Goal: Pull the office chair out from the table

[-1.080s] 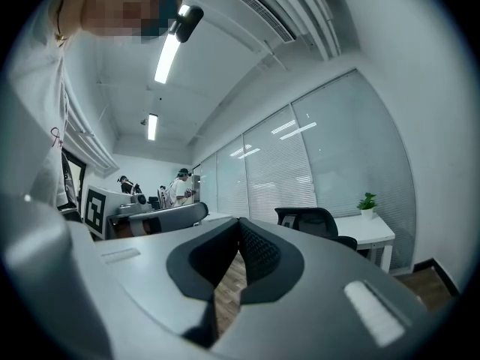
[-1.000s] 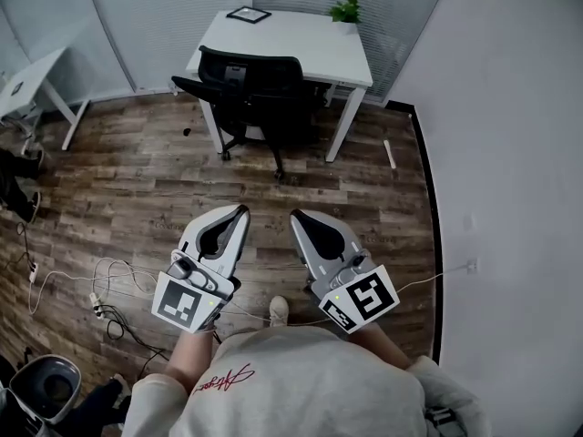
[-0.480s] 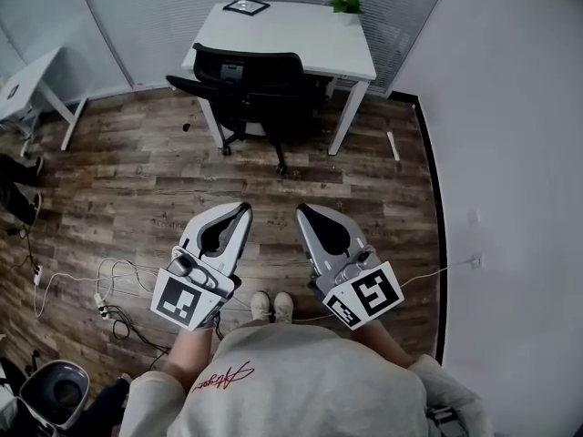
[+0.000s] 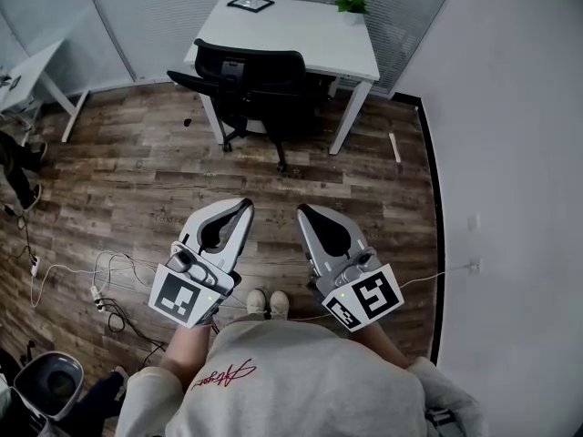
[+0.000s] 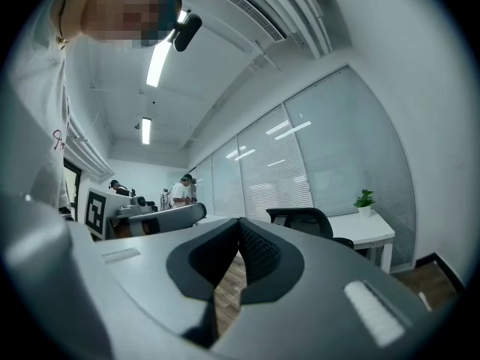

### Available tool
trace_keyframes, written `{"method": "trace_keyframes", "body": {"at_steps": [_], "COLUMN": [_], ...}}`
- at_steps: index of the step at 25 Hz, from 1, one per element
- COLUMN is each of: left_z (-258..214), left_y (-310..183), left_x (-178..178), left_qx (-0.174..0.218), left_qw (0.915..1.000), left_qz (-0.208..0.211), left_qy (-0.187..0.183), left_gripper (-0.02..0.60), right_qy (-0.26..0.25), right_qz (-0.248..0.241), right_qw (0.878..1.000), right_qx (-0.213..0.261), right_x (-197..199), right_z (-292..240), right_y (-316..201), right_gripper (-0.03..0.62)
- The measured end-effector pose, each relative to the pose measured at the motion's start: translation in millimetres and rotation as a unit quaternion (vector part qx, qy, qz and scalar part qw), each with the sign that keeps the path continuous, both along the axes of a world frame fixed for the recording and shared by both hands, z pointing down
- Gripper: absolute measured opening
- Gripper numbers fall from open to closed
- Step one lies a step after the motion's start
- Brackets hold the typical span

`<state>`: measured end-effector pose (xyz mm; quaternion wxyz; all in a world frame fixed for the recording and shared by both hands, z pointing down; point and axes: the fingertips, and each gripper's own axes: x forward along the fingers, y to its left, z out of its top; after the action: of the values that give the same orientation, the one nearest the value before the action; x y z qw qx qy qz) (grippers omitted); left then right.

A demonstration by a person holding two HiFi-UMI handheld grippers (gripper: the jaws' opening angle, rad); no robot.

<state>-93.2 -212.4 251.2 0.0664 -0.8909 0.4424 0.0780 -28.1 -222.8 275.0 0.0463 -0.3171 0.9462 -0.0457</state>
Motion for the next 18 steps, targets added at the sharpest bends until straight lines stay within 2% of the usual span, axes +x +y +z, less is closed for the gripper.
{"method": "trace_keyframes", "body": {"at_steps": [7, 18], "left_z": [-1, 8], "left_y": [-2, -39], "left_x": [10, -13], "left_qx": [0.005, 0.010], "left_qw": [0.9998, 0.9999], "left_qz": [-0.009, -0.012], "left_qy": [0.017, 0.002], "left_gripper": [-0.009, -0.009], "right_qy": [-0.003, -0.006], "right_qz": [0.001, 0.013], "right_qw": [1.000, 1.000], "right_qx": [-0.014, 0.006], "right_x": [15, 9], "right_z": [12, 6], "right_y": [-13, -51], "right_gripper": [-0.002, -0.002]}}
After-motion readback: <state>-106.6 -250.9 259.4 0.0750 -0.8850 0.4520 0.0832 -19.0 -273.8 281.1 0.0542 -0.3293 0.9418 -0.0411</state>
